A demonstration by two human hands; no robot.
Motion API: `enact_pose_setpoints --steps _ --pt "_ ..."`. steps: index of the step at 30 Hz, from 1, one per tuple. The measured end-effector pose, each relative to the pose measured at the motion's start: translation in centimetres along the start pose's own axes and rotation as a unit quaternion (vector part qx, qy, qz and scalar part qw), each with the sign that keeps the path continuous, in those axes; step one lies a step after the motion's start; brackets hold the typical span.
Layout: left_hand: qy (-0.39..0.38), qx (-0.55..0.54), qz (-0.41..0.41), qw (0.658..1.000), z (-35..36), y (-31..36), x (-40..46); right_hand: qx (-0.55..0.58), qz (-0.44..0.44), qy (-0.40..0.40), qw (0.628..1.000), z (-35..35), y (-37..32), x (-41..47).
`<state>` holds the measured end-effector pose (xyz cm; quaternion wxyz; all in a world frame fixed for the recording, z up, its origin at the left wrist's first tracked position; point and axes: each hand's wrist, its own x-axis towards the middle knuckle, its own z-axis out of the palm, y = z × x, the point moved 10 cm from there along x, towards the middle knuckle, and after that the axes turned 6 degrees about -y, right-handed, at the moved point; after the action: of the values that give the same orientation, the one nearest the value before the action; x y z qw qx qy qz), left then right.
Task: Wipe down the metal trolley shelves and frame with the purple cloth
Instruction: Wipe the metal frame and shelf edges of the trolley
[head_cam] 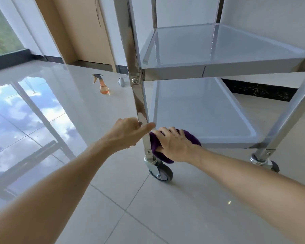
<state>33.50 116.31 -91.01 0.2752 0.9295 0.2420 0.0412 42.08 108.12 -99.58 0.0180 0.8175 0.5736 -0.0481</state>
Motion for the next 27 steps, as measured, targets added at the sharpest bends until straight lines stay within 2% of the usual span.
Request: enact_pose_setpoints --steps 4,7,12,15,17,21,27 --pt "0.040 0.014 -0.026 0.999 1.2 -0.8 1.0 -0.072 -0.008 0.021 0.997 0.3 -0.1 -0.4" --pt "0.016 -0.016 -0.032 0.999 2.1 -1.1 1.8 -0.042 -0.010 0.032 0.999 -0.4 1.5 -1.4" --pt "-0.007 -0.030 -0.034 0.999 2.1 -1.3 2.6 -0.038 0.000 0.030 0.999 -0.8 9.0 -6.5" --pt "-0.018 -0.016 -0.030 0.999 2.3 -1.4 2.5 -0.076 0.041 0.016 0.996 0.1 14.3 -10.2" --pt "-0.027 -0.012 -0.034 0.999 2.5 -1.4 2.5 -0.092 0.073 0.009 0.993 0.5 15.4 -11.2" --pt "-0.047 -0.019 -0.056 0.997 2.7 -1.7 2.5 -0.116 0.091 0.020 0.989 0.1 11.4 -8.6" --pt "-0.028 -0.022 -0.083 0.996 2.5 -2.1 2.1 -0.085 0.052 0.012 0.995 -0.1 1.9 -1.7"
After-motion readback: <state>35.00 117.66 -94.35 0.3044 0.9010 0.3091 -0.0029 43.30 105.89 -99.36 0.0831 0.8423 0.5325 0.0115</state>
